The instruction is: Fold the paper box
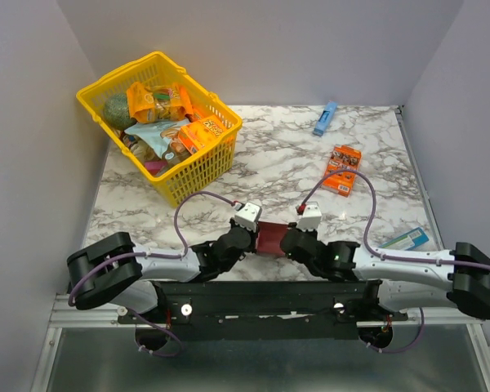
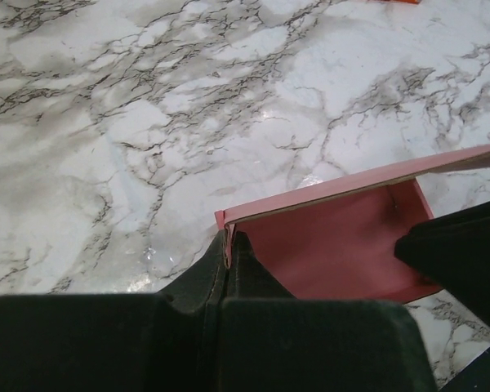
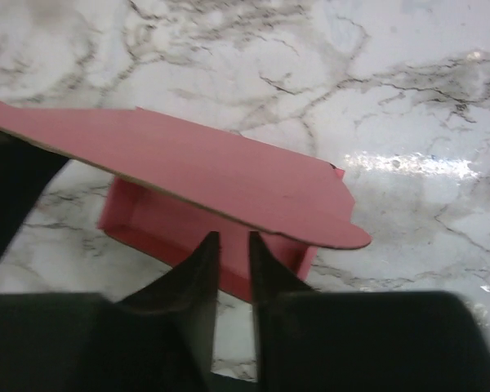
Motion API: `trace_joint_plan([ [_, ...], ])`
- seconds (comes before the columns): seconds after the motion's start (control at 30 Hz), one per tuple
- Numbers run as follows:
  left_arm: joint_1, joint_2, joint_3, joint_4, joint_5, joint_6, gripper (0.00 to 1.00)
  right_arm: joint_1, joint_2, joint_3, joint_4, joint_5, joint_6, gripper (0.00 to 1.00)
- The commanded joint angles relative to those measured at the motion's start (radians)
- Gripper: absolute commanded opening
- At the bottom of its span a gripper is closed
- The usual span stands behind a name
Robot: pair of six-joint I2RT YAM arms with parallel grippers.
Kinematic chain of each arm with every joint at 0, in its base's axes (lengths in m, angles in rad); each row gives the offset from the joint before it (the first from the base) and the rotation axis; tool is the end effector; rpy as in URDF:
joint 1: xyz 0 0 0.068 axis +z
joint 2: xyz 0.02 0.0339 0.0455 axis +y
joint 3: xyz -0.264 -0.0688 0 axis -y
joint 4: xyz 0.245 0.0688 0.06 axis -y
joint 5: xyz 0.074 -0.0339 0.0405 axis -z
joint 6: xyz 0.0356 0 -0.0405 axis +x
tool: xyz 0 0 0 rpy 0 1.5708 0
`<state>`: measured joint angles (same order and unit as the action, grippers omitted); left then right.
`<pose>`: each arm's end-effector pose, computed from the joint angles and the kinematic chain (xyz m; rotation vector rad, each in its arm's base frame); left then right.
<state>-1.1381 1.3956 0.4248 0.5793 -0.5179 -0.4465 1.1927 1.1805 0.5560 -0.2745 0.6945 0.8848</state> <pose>0.1245 -0.2276 0.1651 0.3304 1.9205 -0.5571 0.1011 0.1928 0.1837 -0.0630 2.2276 0.2593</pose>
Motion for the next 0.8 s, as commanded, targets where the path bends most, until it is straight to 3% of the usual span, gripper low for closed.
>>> trace_joint_plan([
  [0.0,-0.009,-0.018,-0.003,-0.216,-0.053,0.133,0.0,0.007,-0.097,0.056,-0.061,-0.004,-0.093,0.55],
  [0.13,0.015,-0.036,0.002,-0.216,-0.037,0.218,0.0,-0.086,-0.174,0.041,-0.014,-0.067,-0.248,0.64],
  [0.27,0.054,-0.064,-0.003,-0.222,-0.001,0.258,0.0,-0.182,-0.234,0.025,0.052,-0.263,-0.453,0.67],
  [0.43,0.1,-0.104,-0.015,-0.225,0.05,0.264,0.0,-0.289,-0.24,0.007,0.089,-0.364,-0.564,0.63],
  [0.57,0.115,-0.119,-0.017,-0.24,0.067,0.264,0.0,-0.292,-0.234,-0.004,0.165,-0.472,-0.647,0.57],
  [0.77,0.129,-0.122,-0.017,-0.243,0.09,0.264,0.0,-0.294,-0.157,-0.021,0.262,-0.42,-0.681,0.53],
])
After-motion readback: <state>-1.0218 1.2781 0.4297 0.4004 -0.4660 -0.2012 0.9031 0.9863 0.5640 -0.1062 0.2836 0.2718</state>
